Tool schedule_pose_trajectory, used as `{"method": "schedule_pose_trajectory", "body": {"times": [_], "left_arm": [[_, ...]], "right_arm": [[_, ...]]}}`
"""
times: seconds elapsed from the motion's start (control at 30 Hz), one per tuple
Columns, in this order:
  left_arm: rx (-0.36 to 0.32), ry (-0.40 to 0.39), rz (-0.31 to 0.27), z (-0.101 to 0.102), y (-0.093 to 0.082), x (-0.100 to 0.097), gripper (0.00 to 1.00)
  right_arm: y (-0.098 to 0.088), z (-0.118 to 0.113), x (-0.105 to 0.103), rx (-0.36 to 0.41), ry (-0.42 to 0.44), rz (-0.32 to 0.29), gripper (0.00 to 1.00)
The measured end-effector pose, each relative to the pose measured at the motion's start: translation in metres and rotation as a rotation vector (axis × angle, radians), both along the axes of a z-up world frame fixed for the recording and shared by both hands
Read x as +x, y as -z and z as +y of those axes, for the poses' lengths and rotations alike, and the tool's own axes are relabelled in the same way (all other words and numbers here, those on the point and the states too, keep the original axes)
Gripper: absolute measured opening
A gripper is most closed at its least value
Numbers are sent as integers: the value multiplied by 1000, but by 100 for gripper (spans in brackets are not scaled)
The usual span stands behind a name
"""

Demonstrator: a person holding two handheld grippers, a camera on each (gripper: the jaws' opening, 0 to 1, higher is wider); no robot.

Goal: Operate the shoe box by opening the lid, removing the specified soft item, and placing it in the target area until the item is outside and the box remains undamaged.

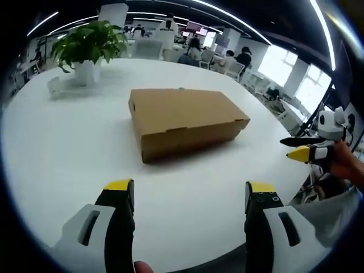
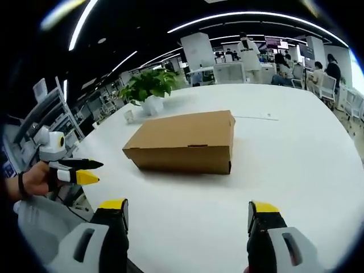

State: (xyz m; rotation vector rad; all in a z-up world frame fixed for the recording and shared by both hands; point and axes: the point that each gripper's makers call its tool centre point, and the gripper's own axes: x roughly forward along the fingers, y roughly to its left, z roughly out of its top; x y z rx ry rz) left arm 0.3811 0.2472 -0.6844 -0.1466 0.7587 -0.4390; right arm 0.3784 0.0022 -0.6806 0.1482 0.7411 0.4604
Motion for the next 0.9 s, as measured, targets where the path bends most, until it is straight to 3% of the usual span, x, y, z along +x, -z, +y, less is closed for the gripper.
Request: {"method": "schedule_pose_trajectory", "body": {"times": [0.5,0.9], "left_arm": [[-24,-54,30,11,7,2,78],[-62,-128,37,28,10,24,77]], "right_arm": [[13,-1,27,70,24,31,84],[19,12,58,77,-7,59,82]]}}
